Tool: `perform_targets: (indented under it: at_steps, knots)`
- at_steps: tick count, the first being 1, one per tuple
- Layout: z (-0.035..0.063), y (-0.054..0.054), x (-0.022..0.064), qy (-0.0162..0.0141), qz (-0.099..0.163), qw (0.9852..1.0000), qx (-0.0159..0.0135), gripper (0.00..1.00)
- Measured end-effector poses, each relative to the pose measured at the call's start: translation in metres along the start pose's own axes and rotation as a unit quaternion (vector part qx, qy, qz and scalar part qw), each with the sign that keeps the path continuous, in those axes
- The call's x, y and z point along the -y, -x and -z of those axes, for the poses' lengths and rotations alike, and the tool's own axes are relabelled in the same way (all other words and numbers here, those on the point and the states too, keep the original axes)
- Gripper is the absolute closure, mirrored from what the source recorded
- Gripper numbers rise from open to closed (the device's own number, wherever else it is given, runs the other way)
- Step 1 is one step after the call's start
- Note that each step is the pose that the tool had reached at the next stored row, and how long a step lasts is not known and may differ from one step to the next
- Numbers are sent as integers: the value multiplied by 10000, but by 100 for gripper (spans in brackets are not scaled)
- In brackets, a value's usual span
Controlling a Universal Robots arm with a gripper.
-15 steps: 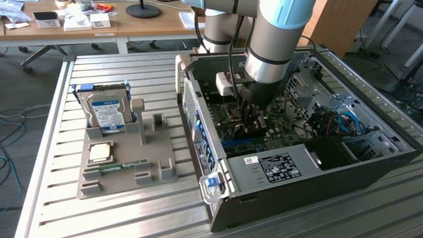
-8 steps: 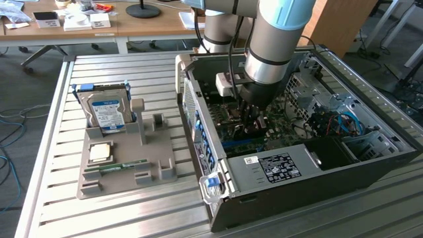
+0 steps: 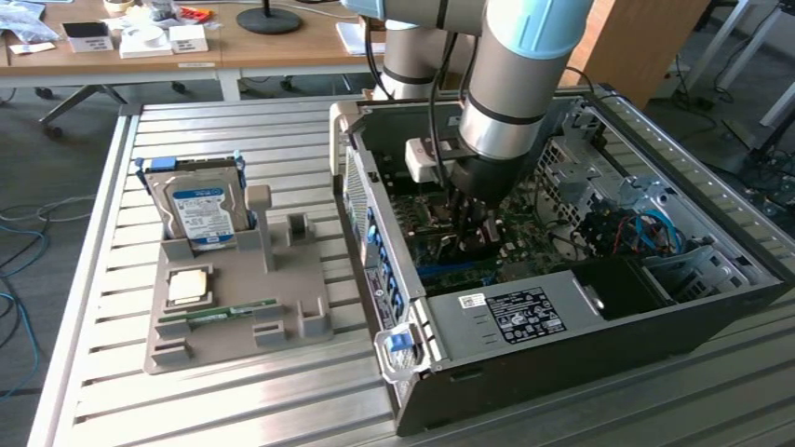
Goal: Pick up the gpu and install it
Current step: 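Insert the gpu into the slot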
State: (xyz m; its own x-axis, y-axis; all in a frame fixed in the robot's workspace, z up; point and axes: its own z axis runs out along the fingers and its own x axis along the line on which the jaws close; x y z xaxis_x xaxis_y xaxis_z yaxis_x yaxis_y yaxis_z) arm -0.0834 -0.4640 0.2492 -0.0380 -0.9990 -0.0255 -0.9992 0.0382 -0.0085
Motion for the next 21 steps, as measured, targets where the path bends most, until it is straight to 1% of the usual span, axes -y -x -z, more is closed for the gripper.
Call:
perform_targets:
  at_steps: [15, 21]
  knots:
    - [-45, -1, 0, 0, 0, 10000, 1, 73]
    - [-46, -1, 0, 0, 0, 10000, 1, 73]
